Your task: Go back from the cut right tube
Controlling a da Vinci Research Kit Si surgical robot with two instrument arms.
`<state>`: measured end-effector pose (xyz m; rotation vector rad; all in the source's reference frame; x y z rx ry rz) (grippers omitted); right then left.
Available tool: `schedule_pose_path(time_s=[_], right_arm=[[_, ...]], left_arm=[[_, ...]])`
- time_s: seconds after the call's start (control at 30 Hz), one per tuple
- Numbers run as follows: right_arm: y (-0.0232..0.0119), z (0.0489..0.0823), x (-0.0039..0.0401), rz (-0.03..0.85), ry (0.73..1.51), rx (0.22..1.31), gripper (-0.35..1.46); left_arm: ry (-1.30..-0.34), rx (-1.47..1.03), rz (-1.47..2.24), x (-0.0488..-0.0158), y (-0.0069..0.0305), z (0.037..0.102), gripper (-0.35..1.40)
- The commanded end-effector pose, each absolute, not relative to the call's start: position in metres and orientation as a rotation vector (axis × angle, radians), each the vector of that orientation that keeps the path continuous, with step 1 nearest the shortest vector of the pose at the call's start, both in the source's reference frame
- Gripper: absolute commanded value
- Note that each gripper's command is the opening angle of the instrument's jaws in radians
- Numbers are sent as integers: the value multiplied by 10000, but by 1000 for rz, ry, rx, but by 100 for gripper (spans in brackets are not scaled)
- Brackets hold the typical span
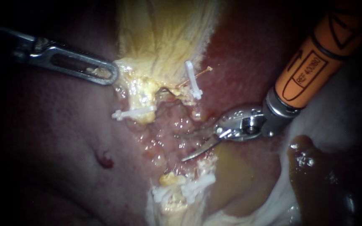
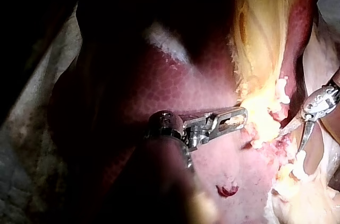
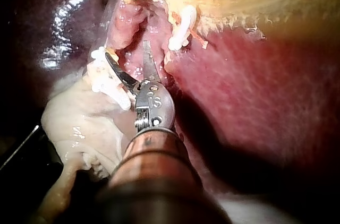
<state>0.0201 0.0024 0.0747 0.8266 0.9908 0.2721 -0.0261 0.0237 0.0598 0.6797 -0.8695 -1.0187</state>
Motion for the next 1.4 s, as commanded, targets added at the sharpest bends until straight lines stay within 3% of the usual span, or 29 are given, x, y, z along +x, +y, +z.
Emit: schedule_pose_path(time_s=[0.03,0.37,0.5,0.6,0.8,1.07,1.4], right_arm=[[24,746,201,271,990,827,115],[21,737,197,281,983,818,130],[17,719,191,241,965,611,143],[19,702,184,199,916,545,143],[44,666,160,176,893,436,145],[64,636,121,164,842,356,145],[69,620,112,164,824,350,145]], left_arm=[[-869,679,-1018,-261,237,598,-35],[-869,679,-1018,-261,237,599,-35],[-869,679,-1018,-260,237,599,-35],[-869,679,-1018,-260,237,599,-35],[-869,679,-1017,-260,237,599,-35],[-870,679,-1016,-260,237,602,-35],[-870,679,-1015,-262,236,606,-35]])
